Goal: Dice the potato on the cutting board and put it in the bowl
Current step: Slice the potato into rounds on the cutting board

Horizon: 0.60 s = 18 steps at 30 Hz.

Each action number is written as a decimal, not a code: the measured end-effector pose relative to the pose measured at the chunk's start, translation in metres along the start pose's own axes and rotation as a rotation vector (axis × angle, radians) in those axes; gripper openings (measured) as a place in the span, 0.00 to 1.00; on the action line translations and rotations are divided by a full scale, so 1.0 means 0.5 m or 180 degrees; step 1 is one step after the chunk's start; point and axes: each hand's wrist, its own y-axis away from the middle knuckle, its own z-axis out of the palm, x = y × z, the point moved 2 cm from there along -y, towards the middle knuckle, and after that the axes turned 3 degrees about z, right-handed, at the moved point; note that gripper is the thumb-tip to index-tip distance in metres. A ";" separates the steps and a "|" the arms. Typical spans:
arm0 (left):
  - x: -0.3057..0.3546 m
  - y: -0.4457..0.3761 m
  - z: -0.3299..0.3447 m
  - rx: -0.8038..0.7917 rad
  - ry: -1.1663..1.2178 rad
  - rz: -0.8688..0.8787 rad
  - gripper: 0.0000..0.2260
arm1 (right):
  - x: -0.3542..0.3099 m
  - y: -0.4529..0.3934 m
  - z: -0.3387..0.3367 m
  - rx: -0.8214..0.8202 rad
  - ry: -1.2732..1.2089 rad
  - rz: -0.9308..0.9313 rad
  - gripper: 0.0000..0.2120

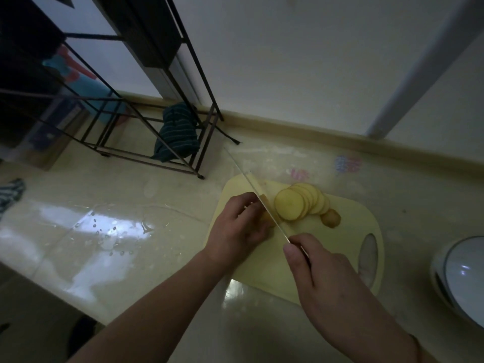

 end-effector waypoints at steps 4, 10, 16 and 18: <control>0.004 -0.003 0.001 0.0030 0.0005 0.0062 0.15 | -0.002 -0.001 0.002 0.0004 -0.0001 0.0006 0.18; 0.003 -0.009 0.001 0.0112 0.0050 0.0075 0.14 | 0.007 -0.020 0.022 0.0147 -0.0407 -0.0078 0.16; -0.011 -0.004 0.005 -0.0040 0.0071 -0.0096 0.16 | 0.009 -0.064 0.032 -0.0005 -0.0476 -0.0162 0.11; -0.007 -0.008 0.003 -0.0014 0.0131 -0.0110 0.14 | 0.012 -0.066 0.029 -0.0020 -0.0449 -0.0181 0.12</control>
